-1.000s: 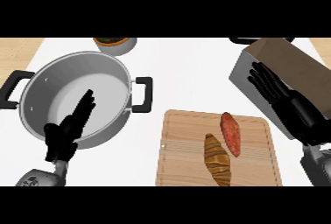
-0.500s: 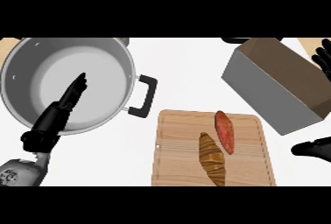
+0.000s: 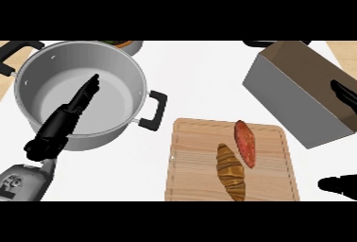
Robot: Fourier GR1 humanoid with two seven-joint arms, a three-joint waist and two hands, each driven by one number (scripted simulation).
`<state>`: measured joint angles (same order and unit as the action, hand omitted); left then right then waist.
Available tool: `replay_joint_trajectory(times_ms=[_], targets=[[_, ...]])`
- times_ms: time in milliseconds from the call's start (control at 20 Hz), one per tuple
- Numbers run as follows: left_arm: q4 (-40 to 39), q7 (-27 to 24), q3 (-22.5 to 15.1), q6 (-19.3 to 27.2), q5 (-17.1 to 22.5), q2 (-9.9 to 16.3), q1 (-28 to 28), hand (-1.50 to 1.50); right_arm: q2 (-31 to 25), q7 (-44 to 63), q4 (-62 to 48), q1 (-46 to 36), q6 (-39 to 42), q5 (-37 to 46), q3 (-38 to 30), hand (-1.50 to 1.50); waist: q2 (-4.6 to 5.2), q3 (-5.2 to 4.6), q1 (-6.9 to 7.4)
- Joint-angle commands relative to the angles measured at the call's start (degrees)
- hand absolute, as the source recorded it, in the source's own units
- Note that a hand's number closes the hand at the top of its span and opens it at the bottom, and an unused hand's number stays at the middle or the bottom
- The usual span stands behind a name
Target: Pick the croissant from the cutting board and place it in the cardboard box
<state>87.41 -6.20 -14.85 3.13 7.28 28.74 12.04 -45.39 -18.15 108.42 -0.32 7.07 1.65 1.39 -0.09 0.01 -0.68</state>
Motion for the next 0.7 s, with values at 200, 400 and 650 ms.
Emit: replay_joint_trajectory(times_ms=[200,400,650], targets=[[-1.2,-2.9,-1.0,0.2,-2.6,-1.6,-2.1,0.0,-9.3,10.8,10.2,2.7,6.1,15.6,8.0,-1.5,-0.11,-0.2,0.23],[0.3,1.9,1.4,-2.1,0.4,-0.9,2.3,0.0,-8.7,23.5,17.3,-2.5,10.9,21.4,17.0,-1.5,0.03,-0.18,1.27],[0.2,1.1,0.6,-0.9,-2.4,-2.6,1.8,0.0,-6.4,39.2,24.4,-6.8,18.3,25.9,24.4,-1.5,-0.01,-0.18,1.24]])
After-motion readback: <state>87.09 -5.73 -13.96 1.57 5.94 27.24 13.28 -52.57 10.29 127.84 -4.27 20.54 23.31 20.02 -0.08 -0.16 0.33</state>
